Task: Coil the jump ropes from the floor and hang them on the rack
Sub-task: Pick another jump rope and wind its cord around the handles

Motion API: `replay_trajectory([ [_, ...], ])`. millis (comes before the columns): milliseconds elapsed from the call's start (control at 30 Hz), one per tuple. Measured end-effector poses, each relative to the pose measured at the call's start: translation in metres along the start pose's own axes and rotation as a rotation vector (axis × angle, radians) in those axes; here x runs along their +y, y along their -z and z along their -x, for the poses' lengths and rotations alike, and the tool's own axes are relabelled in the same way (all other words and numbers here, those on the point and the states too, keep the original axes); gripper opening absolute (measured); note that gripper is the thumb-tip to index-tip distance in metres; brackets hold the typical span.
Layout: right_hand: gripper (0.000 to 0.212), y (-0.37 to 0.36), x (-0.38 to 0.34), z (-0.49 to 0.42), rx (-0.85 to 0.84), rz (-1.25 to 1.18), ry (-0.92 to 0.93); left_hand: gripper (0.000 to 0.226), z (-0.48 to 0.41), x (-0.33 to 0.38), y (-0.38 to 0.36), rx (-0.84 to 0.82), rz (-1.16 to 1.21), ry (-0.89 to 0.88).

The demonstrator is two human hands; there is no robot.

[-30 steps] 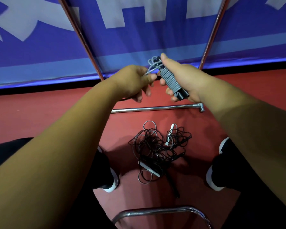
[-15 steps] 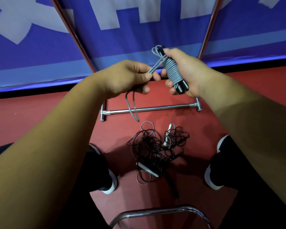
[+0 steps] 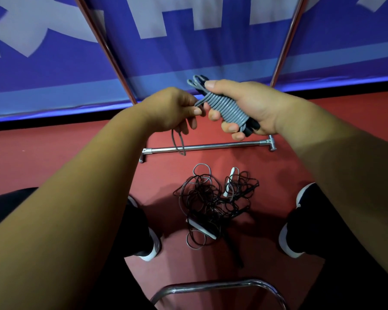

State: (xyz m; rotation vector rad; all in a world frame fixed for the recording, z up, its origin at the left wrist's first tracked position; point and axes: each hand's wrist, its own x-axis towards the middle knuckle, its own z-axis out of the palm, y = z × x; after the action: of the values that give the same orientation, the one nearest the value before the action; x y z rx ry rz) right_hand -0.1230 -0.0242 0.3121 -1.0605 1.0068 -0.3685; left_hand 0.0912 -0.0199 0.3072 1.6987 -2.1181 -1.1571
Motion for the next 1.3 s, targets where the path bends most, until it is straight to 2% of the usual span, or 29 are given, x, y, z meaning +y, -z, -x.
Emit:
replay_trajectory([
  [167,0.042,-0.003,-0.004,0.01,-0.239,0.116,-0.124,0.02,0.002,0.0,0.009,0.055,0.032,-0.057],
  [300,0.047,-0.006,0.001,0.012,-0.303,0.274,-0.273,0.022,0.001,0.005,0.007,0.073,0.009,-0.089],
  [433,0.036,-0.004,0.011,0.005,-0.197,0.359,-0.298,0.021,0.0,0.012,0.006,0.135,-0.067,-0.146],
  [567,0.024,0.006,0.015,-0.004,-0.033,0.421,-0.215,0.019,-0.002,0.018,0.008,0.196,-0.192,-0.189],
  [700,0.025,0.014,0.021,-0.016,0.184,0.473,-0.164,0.023,-0.001,0.024,0.009,0.148,-0.266,-0.203],
  [767,0.021,0.015,0.023,-0.02,0.241,0.408,-0.14,0.022,-0.001,0.025,0.007,0.119,-0.272,-0.203],
  [933,0.015,0.014,0.02,-0.022,0.255,0.3,-0.066,0.011,-0.002,0.022,0.006,0.029,-0.03,-0.073],
  [1000,0.012,0.012,0.019,-0.021,0.24,0.28,-0.06,0.022,-0.002,0.018,0.007,0.006,0.059,-0.04],
  [1167,0.003,0.003,0.018,-0.019,0.204,0.185,-0.049,0.019,-0.002,0.016,0.003,-0.046,0.035,0.092],
  [1233,0.013,0.0,0.017,-0.018,0.226,0.13,-0.048,0.018,-0.003,0.018,0.0,-0.013,-0.021,0.096],
  [1300,0.036,-0.002,0.016,-0.018,0.22,0.062,-0.049,0.022,-0.003,0.02,-0.004,0.039,-0.024,0.084],
])
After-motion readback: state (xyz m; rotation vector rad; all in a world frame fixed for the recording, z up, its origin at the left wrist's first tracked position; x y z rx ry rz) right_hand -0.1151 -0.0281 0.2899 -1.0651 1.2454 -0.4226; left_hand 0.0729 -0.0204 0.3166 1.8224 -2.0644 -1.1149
